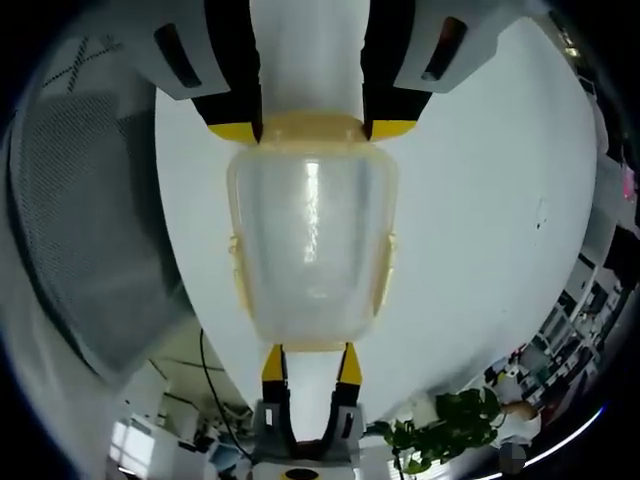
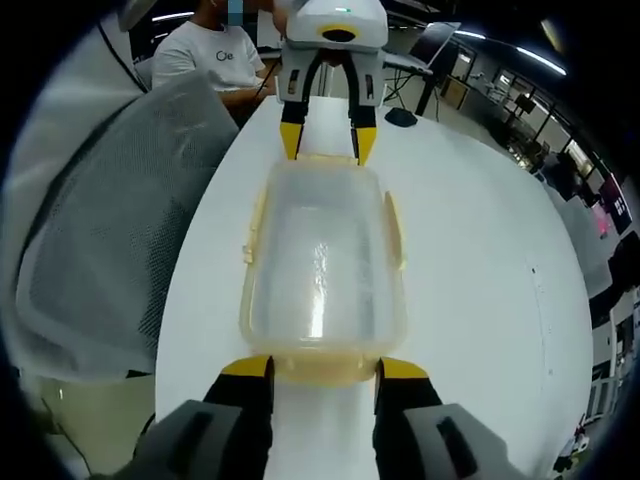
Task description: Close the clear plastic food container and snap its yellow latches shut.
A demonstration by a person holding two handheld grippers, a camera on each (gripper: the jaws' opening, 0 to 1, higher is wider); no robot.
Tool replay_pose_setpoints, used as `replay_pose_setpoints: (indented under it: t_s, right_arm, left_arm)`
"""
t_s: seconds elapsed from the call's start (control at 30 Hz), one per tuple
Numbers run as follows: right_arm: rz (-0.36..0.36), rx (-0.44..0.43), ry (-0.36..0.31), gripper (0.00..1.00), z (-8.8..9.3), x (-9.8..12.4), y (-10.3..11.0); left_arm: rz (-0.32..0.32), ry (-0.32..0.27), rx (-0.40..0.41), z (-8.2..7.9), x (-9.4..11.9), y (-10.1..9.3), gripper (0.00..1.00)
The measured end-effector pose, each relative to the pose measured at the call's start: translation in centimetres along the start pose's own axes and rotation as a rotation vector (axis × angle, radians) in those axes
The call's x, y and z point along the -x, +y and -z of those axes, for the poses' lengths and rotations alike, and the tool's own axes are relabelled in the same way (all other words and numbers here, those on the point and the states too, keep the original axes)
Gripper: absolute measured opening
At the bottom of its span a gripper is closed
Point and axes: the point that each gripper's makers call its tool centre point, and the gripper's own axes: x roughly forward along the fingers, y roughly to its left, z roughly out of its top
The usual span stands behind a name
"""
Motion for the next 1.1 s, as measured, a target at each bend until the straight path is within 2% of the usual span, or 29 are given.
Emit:
replay_pose_setpoints:
  t_s: [0.2,0.3,0.33,0.4,0.47,0.6,0.63,0.7,0.8,0.87,0.97,1.03,1.1]
  right_arm:
    - [-0.008,-0.006,0.02,0.39,0.3,0.0,0.3]
    - [-0.012,-0.009,0.032,0.46,0.6,0.0,0.6]
    - [-0.013,-0.03,0.024,0.49,0.6,0.0,0.7]
    - [0.002,-0.033,0.018,0.46,0.5,0.4,0.5]
    - [-0.001,-0.053,0.002,0.45,0.3,0.8,0.5]
    - [0.016,-0.11,-0.031,0.45,-0.3,1.6,0.3]
    - [0.02,-0.15,-0.053,0.44,-0.7,1.9,0.2]
    - [0.022,-0.189,-0.082,0.45,-1.4,2.2,0.2]
    - [0.037,-0.218,-0.081,0.44,-1.7,2.3,0.1]
    - [0.04,-0.253,-0.098,0.43,-2.1,2.3,0.0]
    - [0.03,-0.351,-0.142,0.42,-2.8,2.4,0.0]
    - [0.035,-0.43,-0.153,0.43,-2.9,2.5,-0.2]
    - [0.05,-0.461,-0.155,0.41,-2.9,2.6,-0.5]
  left_arm:
    - [0.013,-0.015,-0.018,-0.1,0.0,-0.2,0.39]
    - [0.019,-0.015,0.011,-0.1,0.0,-0.5,0.52]
    - [0.016,-0.013,0.007,-0.1,0.1,-0.5,0.52]
    - [0.028,-0.011,0.015,0.2,0.1,-0.7,0.49]
    - [0.018,-0.008,0.022,0.4,0.3,-0.6,0.5]
    - [0.003,-0.042,0.105,0.2,0.8,-0.3,0.49]
    - [-0.001,-0.07,0.159,-0.1,1.1,-0.2,0.47]
    - [0.002,-0.128,0.207,-0.8,1.5,-0.1,0.47]
    - [-0.016,-0.147,0.259,-0.8,1.8,0.3,0.46]
    - [-0.003,-0.182,0.336,-1.0,2.0,0.2,0.46]
    - [0.027,-0.23,0.443,-1.4,2.2,0.1,0.47]
    - [0.003,-0.241,0.492,-1.1,2.3,0.6,0.46]
    - [-0.001,-0.255,0.557,-1.1,2.4,0.9,0.47]
